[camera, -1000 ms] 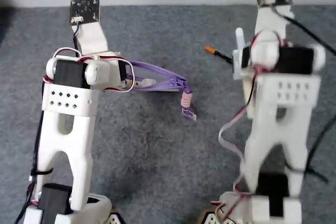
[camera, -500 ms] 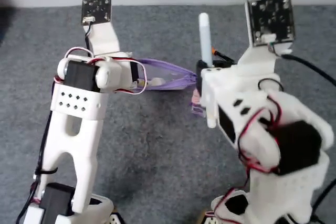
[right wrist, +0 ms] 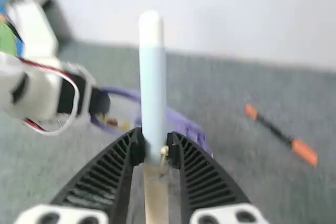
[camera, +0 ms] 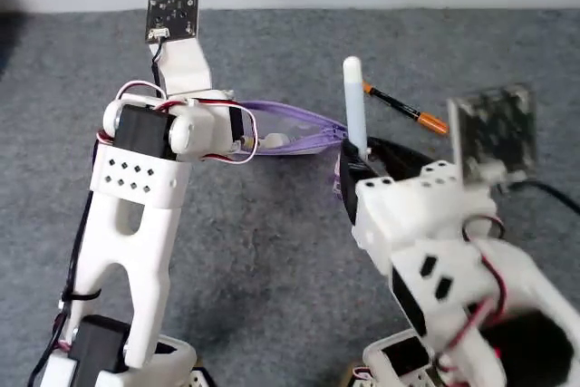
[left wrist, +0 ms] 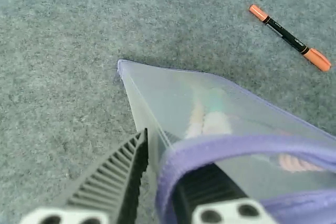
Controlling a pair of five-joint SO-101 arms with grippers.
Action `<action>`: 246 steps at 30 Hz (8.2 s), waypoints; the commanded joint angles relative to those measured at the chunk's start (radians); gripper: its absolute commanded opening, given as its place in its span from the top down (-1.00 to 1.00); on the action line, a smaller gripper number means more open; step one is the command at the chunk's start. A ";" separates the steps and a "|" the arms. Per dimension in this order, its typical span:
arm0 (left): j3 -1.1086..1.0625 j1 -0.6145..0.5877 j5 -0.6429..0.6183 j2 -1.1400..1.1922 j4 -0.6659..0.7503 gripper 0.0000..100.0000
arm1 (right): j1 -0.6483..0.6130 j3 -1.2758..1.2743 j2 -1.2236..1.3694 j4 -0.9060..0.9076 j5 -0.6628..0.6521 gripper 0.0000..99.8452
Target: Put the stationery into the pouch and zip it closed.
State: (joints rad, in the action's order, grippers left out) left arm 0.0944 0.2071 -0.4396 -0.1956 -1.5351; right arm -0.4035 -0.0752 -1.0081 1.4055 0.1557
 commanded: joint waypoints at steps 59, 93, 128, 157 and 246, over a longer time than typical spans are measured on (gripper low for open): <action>-0.001 0.012 -0.006 -0.002 0.060 0.94 | 0.015 -0.698 0.102 -0.958 -0.313 0.49; -0.071 0.012 -0.008 -0.003 0.074 0.93 | 0.349 0.440 1.299 -0.318 -0.450 0.97; -0.076 0.012 0.020 -0.003 0.066 0.93 | 0.407 1.731 2.419 0.073 -0.661 0.94; -0.074 0.006 0.020 -0.005 0.066 0.94 | 0.410 1.014 1.572 0.392 -0.233 0.98; -0.116 0.005 0.051 -0.002 0.066 0.93 | 0.010 -0.646 0.317 -1.317 -0.476 0.98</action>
State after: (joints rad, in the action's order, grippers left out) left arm -0.0207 0.2148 -0.4043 -0.1972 -1.4784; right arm -0.4281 -0.7380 -0.6736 0.1074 -0.2954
